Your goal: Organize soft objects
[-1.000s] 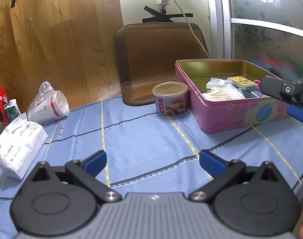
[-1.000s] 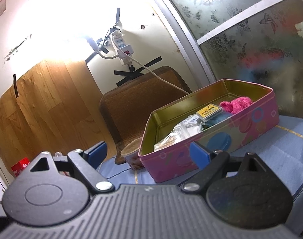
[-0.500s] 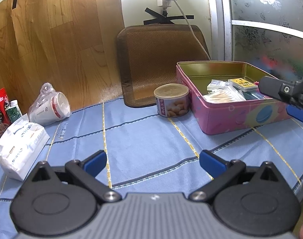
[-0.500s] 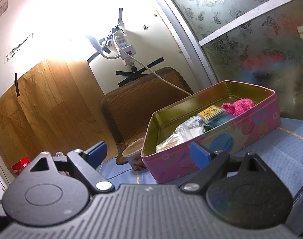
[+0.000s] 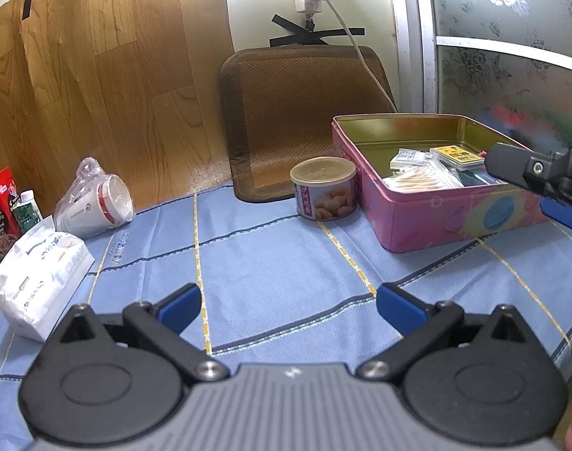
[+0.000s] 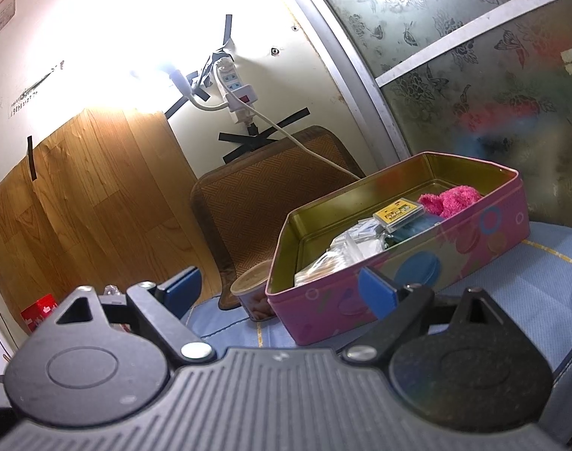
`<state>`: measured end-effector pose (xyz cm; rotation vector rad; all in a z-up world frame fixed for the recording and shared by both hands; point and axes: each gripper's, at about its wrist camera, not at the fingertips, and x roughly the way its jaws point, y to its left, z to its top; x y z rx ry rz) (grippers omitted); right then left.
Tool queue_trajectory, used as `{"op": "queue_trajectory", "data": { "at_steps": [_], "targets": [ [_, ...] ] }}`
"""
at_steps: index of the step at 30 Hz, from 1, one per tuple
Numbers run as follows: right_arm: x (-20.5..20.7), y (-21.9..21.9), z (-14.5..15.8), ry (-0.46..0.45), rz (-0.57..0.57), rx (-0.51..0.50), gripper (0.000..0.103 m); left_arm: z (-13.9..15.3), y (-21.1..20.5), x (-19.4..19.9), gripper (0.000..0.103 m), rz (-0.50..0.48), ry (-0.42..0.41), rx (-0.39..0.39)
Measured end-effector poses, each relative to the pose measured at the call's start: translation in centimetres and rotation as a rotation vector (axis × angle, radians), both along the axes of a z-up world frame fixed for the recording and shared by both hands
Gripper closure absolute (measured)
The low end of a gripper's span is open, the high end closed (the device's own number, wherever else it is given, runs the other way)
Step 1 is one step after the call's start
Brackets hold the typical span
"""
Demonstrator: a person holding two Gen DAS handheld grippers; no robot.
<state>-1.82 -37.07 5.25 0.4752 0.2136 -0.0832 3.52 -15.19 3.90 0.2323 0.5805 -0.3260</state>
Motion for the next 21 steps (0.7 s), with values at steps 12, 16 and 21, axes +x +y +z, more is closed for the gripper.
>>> {"op": "queue_trajectory", "data": {
  "at_steps": [12, 16, 21],
  "targets": [
    [-0.1, -0.13, -0.06, 0.0, 0.006, -0.004, 0.01, -0.07, 0.08, 0.0, 0.0, -0.002, -0.001, 0.001],
    [-0.17, -0.14, -0.11, -0.004, 0.003, -0.008, 0.01, -0.07, 0.08, -0.01, 0.0, -0.002, -0.002, 0.001],
    [-0.16, -0.08, -0.12, -0.002, 0.004, -0.01, 0.01, -0.08, 0.09, -0.05, 0.0, -0.003, 0.0, 0.0]
  ]
}}
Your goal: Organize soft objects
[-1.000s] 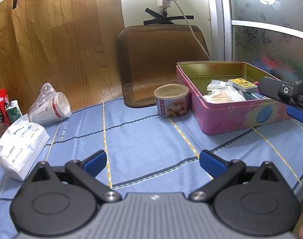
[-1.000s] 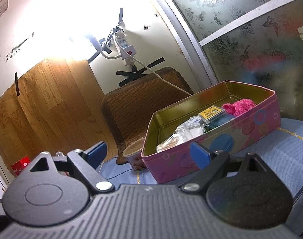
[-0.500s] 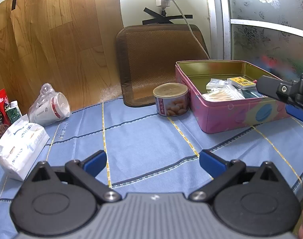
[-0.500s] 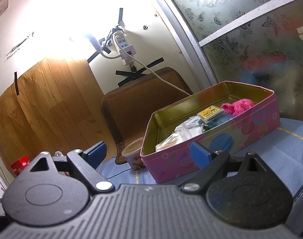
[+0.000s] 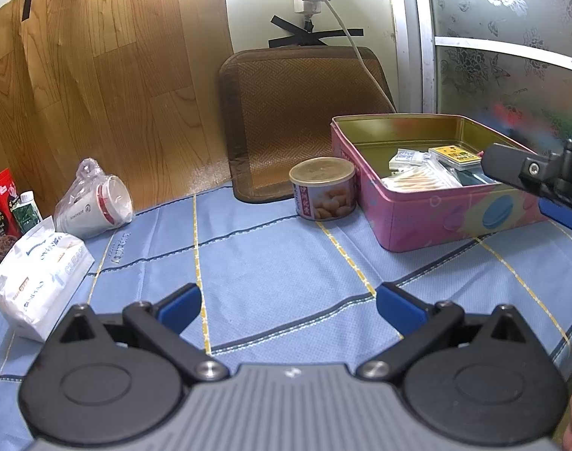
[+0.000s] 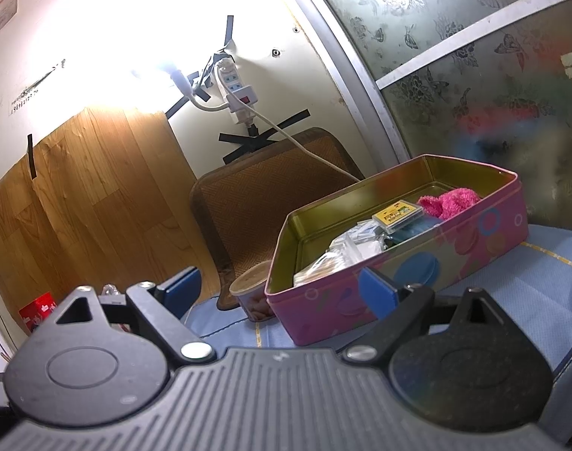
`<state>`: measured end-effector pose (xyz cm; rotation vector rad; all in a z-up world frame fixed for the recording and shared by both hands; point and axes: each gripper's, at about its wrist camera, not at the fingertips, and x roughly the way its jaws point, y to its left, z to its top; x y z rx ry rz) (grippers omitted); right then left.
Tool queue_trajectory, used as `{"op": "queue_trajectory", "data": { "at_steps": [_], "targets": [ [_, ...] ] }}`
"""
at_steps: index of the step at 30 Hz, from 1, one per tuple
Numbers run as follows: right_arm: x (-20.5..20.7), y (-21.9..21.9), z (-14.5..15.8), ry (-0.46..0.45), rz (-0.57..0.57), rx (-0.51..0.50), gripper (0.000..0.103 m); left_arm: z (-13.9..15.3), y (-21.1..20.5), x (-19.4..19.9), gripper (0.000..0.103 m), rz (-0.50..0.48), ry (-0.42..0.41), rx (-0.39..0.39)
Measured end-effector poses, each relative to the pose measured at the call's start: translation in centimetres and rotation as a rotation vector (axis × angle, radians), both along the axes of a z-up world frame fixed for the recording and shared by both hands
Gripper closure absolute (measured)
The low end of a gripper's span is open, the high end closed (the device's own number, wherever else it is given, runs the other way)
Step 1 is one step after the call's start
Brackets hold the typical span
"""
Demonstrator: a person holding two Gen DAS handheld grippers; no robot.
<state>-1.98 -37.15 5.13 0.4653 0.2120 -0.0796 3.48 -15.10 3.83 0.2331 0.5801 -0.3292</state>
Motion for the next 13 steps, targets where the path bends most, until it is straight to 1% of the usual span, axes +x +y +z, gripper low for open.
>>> {"op": "queue_trajectory", "data": {
  "at_steps": [5, 8, 10, 13],
  "targets": [
    [-0.01, 0.03, 0.01, -0.001, -0.001, -0.001, 0.01, -0.05, -0.03, 0.01, 0.0, -0.004, 0.005, 0.002],
    [-0.01, -0.01, 0.02, 0.0, 0.0, -0.001, 0.01, -0.06, 0.28, 0.05, 0.0, -0.015, 0.006, -0.033],
    [-0.01, -0.01, 0.03, 0.0, 0.0, -0.003, 0.01, -0.1, 0.46, 0.19, 0.0, -0.025, 0.024, -0.055],
    [-0.07, 0.16, -0.01, -0.004, -0.004, -0.014, 0.01, -0.18, 0.58, 0.43, 0.0, -0.031, 0.023, -0.068]
  ]
}}
